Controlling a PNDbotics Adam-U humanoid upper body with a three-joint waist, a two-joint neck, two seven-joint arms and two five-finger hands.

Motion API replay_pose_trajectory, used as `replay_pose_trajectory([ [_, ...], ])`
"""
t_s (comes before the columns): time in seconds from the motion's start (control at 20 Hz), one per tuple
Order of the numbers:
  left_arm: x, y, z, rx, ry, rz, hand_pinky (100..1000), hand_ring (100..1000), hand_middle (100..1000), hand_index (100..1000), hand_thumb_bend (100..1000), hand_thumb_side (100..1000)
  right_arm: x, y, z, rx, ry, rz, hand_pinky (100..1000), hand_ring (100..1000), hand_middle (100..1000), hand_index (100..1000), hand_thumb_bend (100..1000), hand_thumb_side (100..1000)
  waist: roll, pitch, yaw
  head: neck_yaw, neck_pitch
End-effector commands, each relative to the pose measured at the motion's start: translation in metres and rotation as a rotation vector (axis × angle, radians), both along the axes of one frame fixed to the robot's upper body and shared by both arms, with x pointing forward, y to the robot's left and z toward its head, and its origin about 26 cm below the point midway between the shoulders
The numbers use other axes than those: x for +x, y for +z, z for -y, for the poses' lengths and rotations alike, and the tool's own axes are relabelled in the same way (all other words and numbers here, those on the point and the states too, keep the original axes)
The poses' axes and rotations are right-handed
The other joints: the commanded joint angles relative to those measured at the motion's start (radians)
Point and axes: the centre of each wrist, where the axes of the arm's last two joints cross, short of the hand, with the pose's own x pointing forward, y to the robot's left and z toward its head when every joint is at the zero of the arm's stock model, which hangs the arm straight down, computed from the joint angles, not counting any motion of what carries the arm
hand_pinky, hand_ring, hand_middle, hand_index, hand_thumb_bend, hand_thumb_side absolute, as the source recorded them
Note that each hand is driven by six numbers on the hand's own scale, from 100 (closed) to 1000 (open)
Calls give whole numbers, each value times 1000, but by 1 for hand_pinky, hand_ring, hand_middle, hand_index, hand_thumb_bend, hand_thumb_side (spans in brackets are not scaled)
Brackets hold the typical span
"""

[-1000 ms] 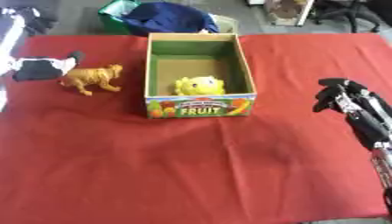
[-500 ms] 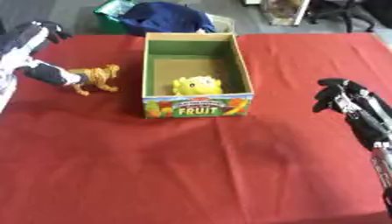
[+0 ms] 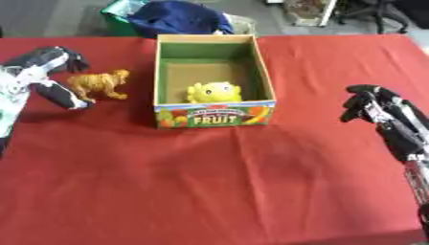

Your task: Pick up objects on the table and place them in the box.

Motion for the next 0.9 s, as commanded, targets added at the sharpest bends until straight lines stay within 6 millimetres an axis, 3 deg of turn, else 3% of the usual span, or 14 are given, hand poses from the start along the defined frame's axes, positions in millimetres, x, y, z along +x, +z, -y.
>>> replay_pose_trajectory([
  [0.05, 3, 10, -1, 27, 4, 45, 722, 692, 614, 760, 495, 100, 1, 9, 5, -23, -3, 21, 570, 528, 545, 771, 100, 588, 0, -14, -1, -3, 2],
  [0.45, 3, 3, 1, -7, 34, 165, 636, 530, 440, 593, 104, 100, 1, 9, 5, -21, -5, 22, 570, 530, 544, 771, 100, 587, -2, -14, -1, -5, -1],
  [0.65, 1, 11, 5, -74, 21, 258, 611, 487, 388, 535, 100, 121, 1, 9, 5, -20, -7, 22, 570, 530, 544, 771, 100, 585, -2, -15, -1, -6, -2],
  [0.9, -6, 43, 20, -129, -40, 384, 613, 483, 383, 532, 100, 129, 1, 9, 5, -20, -8, 23, 570, 531, 545, 771, 100, 584, -2, -17, -1, -7, -4],
])
